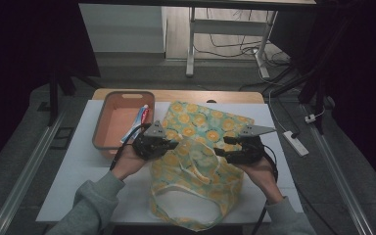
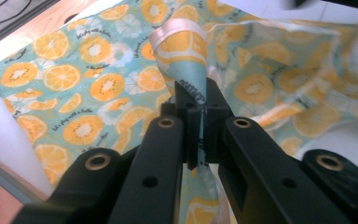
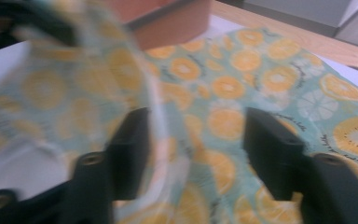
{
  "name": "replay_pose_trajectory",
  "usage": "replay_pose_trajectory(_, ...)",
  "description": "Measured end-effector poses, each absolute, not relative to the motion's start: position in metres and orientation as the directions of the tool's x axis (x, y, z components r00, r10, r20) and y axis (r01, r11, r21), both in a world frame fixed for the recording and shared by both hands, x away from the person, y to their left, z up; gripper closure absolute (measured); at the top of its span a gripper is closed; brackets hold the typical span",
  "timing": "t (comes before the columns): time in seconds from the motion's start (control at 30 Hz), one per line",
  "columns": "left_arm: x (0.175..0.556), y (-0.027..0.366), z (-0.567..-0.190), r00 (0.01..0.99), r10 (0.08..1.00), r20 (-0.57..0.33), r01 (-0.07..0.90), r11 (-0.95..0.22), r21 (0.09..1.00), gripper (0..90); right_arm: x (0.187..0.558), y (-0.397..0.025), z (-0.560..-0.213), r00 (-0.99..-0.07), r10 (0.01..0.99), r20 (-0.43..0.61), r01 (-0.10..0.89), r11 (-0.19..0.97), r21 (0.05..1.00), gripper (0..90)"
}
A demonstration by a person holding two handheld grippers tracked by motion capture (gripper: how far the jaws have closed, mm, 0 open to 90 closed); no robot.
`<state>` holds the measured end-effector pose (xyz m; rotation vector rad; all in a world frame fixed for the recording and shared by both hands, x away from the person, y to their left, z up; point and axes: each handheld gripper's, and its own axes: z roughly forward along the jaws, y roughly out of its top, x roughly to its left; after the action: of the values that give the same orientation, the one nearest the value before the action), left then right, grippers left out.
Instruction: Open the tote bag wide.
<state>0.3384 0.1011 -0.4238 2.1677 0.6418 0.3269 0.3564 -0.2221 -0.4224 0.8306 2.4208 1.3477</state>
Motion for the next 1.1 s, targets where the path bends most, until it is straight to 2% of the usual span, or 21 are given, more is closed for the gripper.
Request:
replay_pose_trajectory(0.07,0.342,0.101,-0.426,0.828,0.56,0.006,0.346,-0.52,0.781,88.0,0.349,-0.222,-0.418,-0.815,0.577,0.052,0.349,0.417,0.839,34.5)
replay_pose_trajectory(0.1,0.344,0.101,-0.428,0.826,0.563,0.001,0.353,-0.52,0.778,88.0,0.334,-0.22,-0.414,-0.83,0.556,0.042,0.344,0.451,0.824,28.3)
replay_pose_trajectory(0.2,0.347,0.101,-0.43,0.821,0.571,-0.005,0.363,-0.516,0.776,88.1,0.324,-0.217,-0.416,-0.843,0.537,0.036,0.347,0.491,0.799,23.6)
replay_pose_trajectory(0.23,0.348,0.1,-0.431,0.819,0.574,-0.006,0.365,-0.513,0.777,88.0,0.313,-0.211,-0.425,-0.855,0.519,0.023,0.355,0.553,0.754,18.8)
replay_pose_trajectory(0.37,0.351,0.101,-0.431,0.81,0.586,-0.017,0.374,-0.495,0.784,88.0,0.303,-0.203,-0.438,-0.863,0.505,0.023,0.37,0.598,0.711,14.7)
replay_pose_trajectory(0.43,0.353,0.102,-0.432,0.804,0.595,-0.023,0.381,-0.485,0.787,88.0,0.296,-0.193,-0.456,-0.868,0.496,-0.003,0.372,0.656,0.657,12.1)
replay_pose_trajectory(0.57,0.356,0.106,-0.432,0.798,0.602,-0.038,0.394,-0.473,0.788,88.0,0.297,-0.186,-0.471,-0.87,0.494,-0.016,0.38,0.689,0.617,11.5)
replay_pose_trajectory(0.63,0.357,0.109,-0.432,0.795,0.605,-0.043,0.398,-0.466,0.79,88.0,0.303,-0.184,-0.484,-0.851,0.519,-0.082,0.382,0.718,0.582,35.2)
replay_pose_trajectory(0.7,0.356,0.11,-0.431,0.793,0.607,-0.046,0.4,-0.462,0.792,88.0,0.309,-0.188,-0.489,-0.845,0.529,-0.077,0.392,0.712,0.583,64.4)
replay_pose_trajectory(0.73,0.356,0.11,-0.431,0.793,0.607,-0.046,0.4,-0.462,0.792,88.0,0.311,-0.189,-0.489,-0.842,0.534,-0.078,0.399,0.713,0.576,76.3)
replay_pose_trajectory(0.77,0.356,0.111,-0.431,0.793,0.608,-0.046,0.399,-0.46,0.793,88.0,0.311,-0.189,-0.489,-0.842,0.534,-0.078,0.399,0.713,0.576,76.3)
replay_pose_trajectory(0.8,0.356,0.112,-0.43,0.792,0.609,-0.046,0.399,-0.459,0.794,88.0,0.313,-0.193,-0.486,-0.837,0.543,-0.071,0.406,0.702,0.585,90.0)
replay_pose_trajectory(0.93,0.355,0.116,-0.428,0.786,0.616,-0.043,0.395,-0.448,0.802,88.0,0.307,-0.199,-0.469,-0.839,0.538,-0.083,0.371,0.677,0.636,90.0)
replay_pose_trajectory(1.1,0.356,0.122,-0.423,0.775,0.63,-0.047,0.39,-0.419,0.82,88.0,0.284,-0.211,-0.414,-0.86,0.504,-0.077,0.266,0.573,0.775,90.0)
